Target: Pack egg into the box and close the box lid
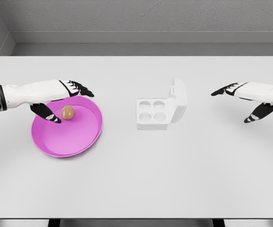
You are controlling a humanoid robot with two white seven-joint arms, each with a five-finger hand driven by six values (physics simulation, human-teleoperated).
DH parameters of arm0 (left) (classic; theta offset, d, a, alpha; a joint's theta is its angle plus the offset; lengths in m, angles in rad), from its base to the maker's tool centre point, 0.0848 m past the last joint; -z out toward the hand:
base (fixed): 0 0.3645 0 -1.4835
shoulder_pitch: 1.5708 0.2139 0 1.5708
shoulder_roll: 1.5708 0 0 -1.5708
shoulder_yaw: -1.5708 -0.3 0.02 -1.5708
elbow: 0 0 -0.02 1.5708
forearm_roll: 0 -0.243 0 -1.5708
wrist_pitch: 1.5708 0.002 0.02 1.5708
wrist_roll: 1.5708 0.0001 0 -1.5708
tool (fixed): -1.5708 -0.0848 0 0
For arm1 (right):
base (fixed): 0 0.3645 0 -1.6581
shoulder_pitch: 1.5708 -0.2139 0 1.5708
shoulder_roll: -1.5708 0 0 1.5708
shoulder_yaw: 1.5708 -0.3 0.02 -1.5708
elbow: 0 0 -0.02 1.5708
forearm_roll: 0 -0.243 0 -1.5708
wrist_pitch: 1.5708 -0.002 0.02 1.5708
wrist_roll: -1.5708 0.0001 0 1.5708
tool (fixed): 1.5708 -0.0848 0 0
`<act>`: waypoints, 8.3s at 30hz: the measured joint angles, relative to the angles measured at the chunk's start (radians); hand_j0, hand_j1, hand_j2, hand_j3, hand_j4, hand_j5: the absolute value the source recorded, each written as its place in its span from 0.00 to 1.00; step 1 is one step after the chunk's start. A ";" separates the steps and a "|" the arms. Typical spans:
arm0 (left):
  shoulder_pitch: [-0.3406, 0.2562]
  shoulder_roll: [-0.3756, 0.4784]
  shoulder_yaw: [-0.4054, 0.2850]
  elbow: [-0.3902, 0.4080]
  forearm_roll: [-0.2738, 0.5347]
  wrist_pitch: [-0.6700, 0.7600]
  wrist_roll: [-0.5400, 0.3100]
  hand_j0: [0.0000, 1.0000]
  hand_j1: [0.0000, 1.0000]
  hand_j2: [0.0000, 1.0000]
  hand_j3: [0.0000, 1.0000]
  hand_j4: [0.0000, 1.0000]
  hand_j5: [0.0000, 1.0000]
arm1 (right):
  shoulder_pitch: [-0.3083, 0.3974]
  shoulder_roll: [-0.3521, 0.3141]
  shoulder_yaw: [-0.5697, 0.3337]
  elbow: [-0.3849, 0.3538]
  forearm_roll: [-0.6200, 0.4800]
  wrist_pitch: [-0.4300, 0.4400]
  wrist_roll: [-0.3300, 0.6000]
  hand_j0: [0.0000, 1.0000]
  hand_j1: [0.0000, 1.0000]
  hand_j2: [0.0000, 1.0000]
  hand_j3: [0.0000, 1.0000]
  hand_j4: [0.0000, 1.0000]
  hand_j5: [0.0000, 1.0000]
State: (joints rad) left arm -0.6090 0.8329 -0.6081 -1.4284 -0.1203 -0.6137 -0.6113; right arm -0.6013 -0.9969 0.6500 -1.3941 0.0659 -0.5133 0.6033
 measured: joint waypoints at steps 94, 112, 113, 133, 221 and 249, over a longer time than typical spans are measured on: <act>0.009 -0.090 0.000 0.201 -0.167 0.001 0.000 0.60 0.60 0.60 0.60 0.60 0.60 | -0.017 0.055 0.044 -0.009 -0.007 -0.100 0.008 1.00 1.00 1.00 1.00 1.00 1.00; 0.012 -0.090 -0.004 0.196 -0.181 0.001 0.000 0.37 0.37 0.37 0.37 0.37 0.37 | -0.018 0.052 0.044 -0.015 -0.007 -0.100 0.008 1.00 1.00 1.00 1.00 1.00 1.00; 0.011 -0.090 -0.004 0.195 -0.181 0.001 -0.001 0.37 0.37 0.37 0.37 0.37 0.37 | -0.018 0.052 0.044 -0.015 -0.007 -0.100 0.008 1.00 1.00 1.00 1.00 1.00 1.00; 0.008 -0.085 0.014 0.072 -0.161 0.000 -0.001 0.36 0.36 0.36 0.36 0.36 0.36 | -0.018 0.041 0.044 -0.015 -0.007 -0.100 0.008 1.00 1.00 1.00 1.00 1.00 1.00; -0.005 -0.471 0.024 0.074 -0.122 0.000 -0.001 0.36 0.36 0.36 0.36 0.36 0.36 | -0.011 0.015 0.045 -0.018 -0.008 -0.100 0.008 1.00 1.00 1.00 1.00 1.00 1.00; -0.029 -0.593 0.018 0.238 -0.101 0.000 -0.001 0.36 0.36 0.36 0.36 0.36 0.36 | -0.011 0.009 0.045 -0.020 -0.008 -0.100 0.008 1.00 1.00 1.00 1.00 1.00 1.00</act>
State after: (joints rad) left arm -0.6381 0.2397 -0.5899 -1.1906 -0.2215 -0.6141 -0.6120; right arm -0.6120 -0.9882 0.6954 -1.4140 0.0584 -0.6135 0.6112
